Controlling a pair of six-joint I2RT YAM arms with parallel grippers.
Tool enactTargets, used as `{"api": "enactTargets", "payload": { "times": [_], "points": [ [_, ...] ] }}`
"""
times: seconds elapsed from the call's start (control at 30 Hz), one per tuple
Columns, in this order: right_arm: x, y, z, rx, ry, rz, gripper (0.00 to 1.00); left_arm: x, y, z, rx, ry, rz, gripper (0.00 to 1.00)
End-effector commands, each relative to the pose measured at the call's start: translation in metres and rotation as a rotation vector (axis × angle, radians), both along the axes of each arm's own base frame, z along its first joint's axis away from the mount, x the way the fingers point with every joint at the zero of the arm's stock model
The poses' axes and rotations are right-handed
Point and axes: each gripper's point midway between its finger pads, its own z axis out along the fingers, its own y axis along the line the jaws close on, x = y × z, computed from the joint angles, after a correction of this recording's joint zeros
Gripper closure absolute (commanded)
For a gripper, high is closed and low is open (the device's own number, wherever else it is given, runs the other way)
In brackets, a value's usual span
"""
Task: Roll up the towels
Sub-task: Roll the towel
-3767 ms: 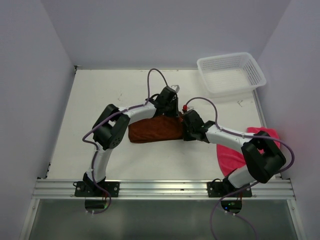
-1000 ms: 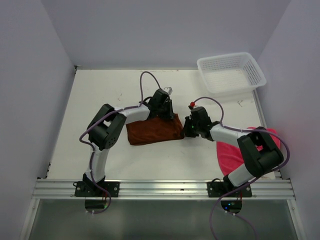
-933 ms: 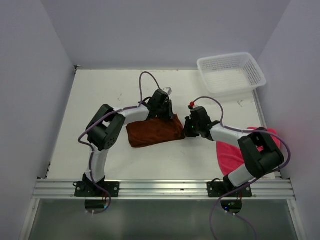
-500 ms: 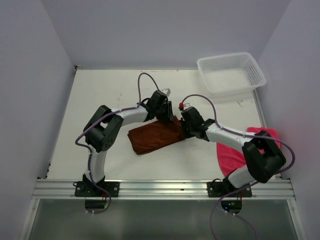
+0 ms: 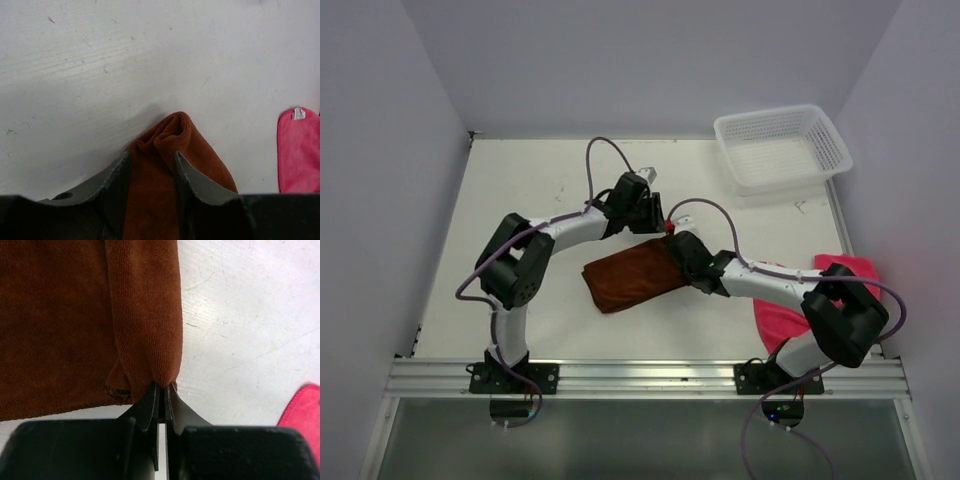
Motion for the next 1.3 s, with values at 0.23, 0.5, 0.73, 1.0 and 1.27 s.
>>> {"api": "enactTargets", "payload": {
  "times": [0.23, 0.5, 0.73, 1.0, 1.27],
  "points": [
    [0.006, 0.01, 0.014, -0.198, -0.167, -0.007, 1.0, 0.001, 0.012, 0.028, -0.068, -0.016, 0.021, 0.57],
    [-0.004, 0.031, 0.007, -0.338, -0.201, 0.066, 1.0, 0.001, 0.013, 0.035, -0.13, -0.003, 0.006, 0.57],
    [-0.007, 0.04, 0.003, -0.321, -0.195, 0.079, 1.0, 0.004, 0.002, 0.044, -0.16, -0.008, -0.032, 0.51],
    [-0.012, 0.051, -0.005, -0.24, -0.169, 0.099, 1.0, 0.007, -0.004, 0.032, -0.12, 0.044, -0.041, 0.5],
    [-0.014, 0.053, -0.01, -0.226, -0.155, 0.102, 1.0, -0.001, -0.008, 0.013, 0.0, 0.07, -0.063, 0.5]
  ]
}}
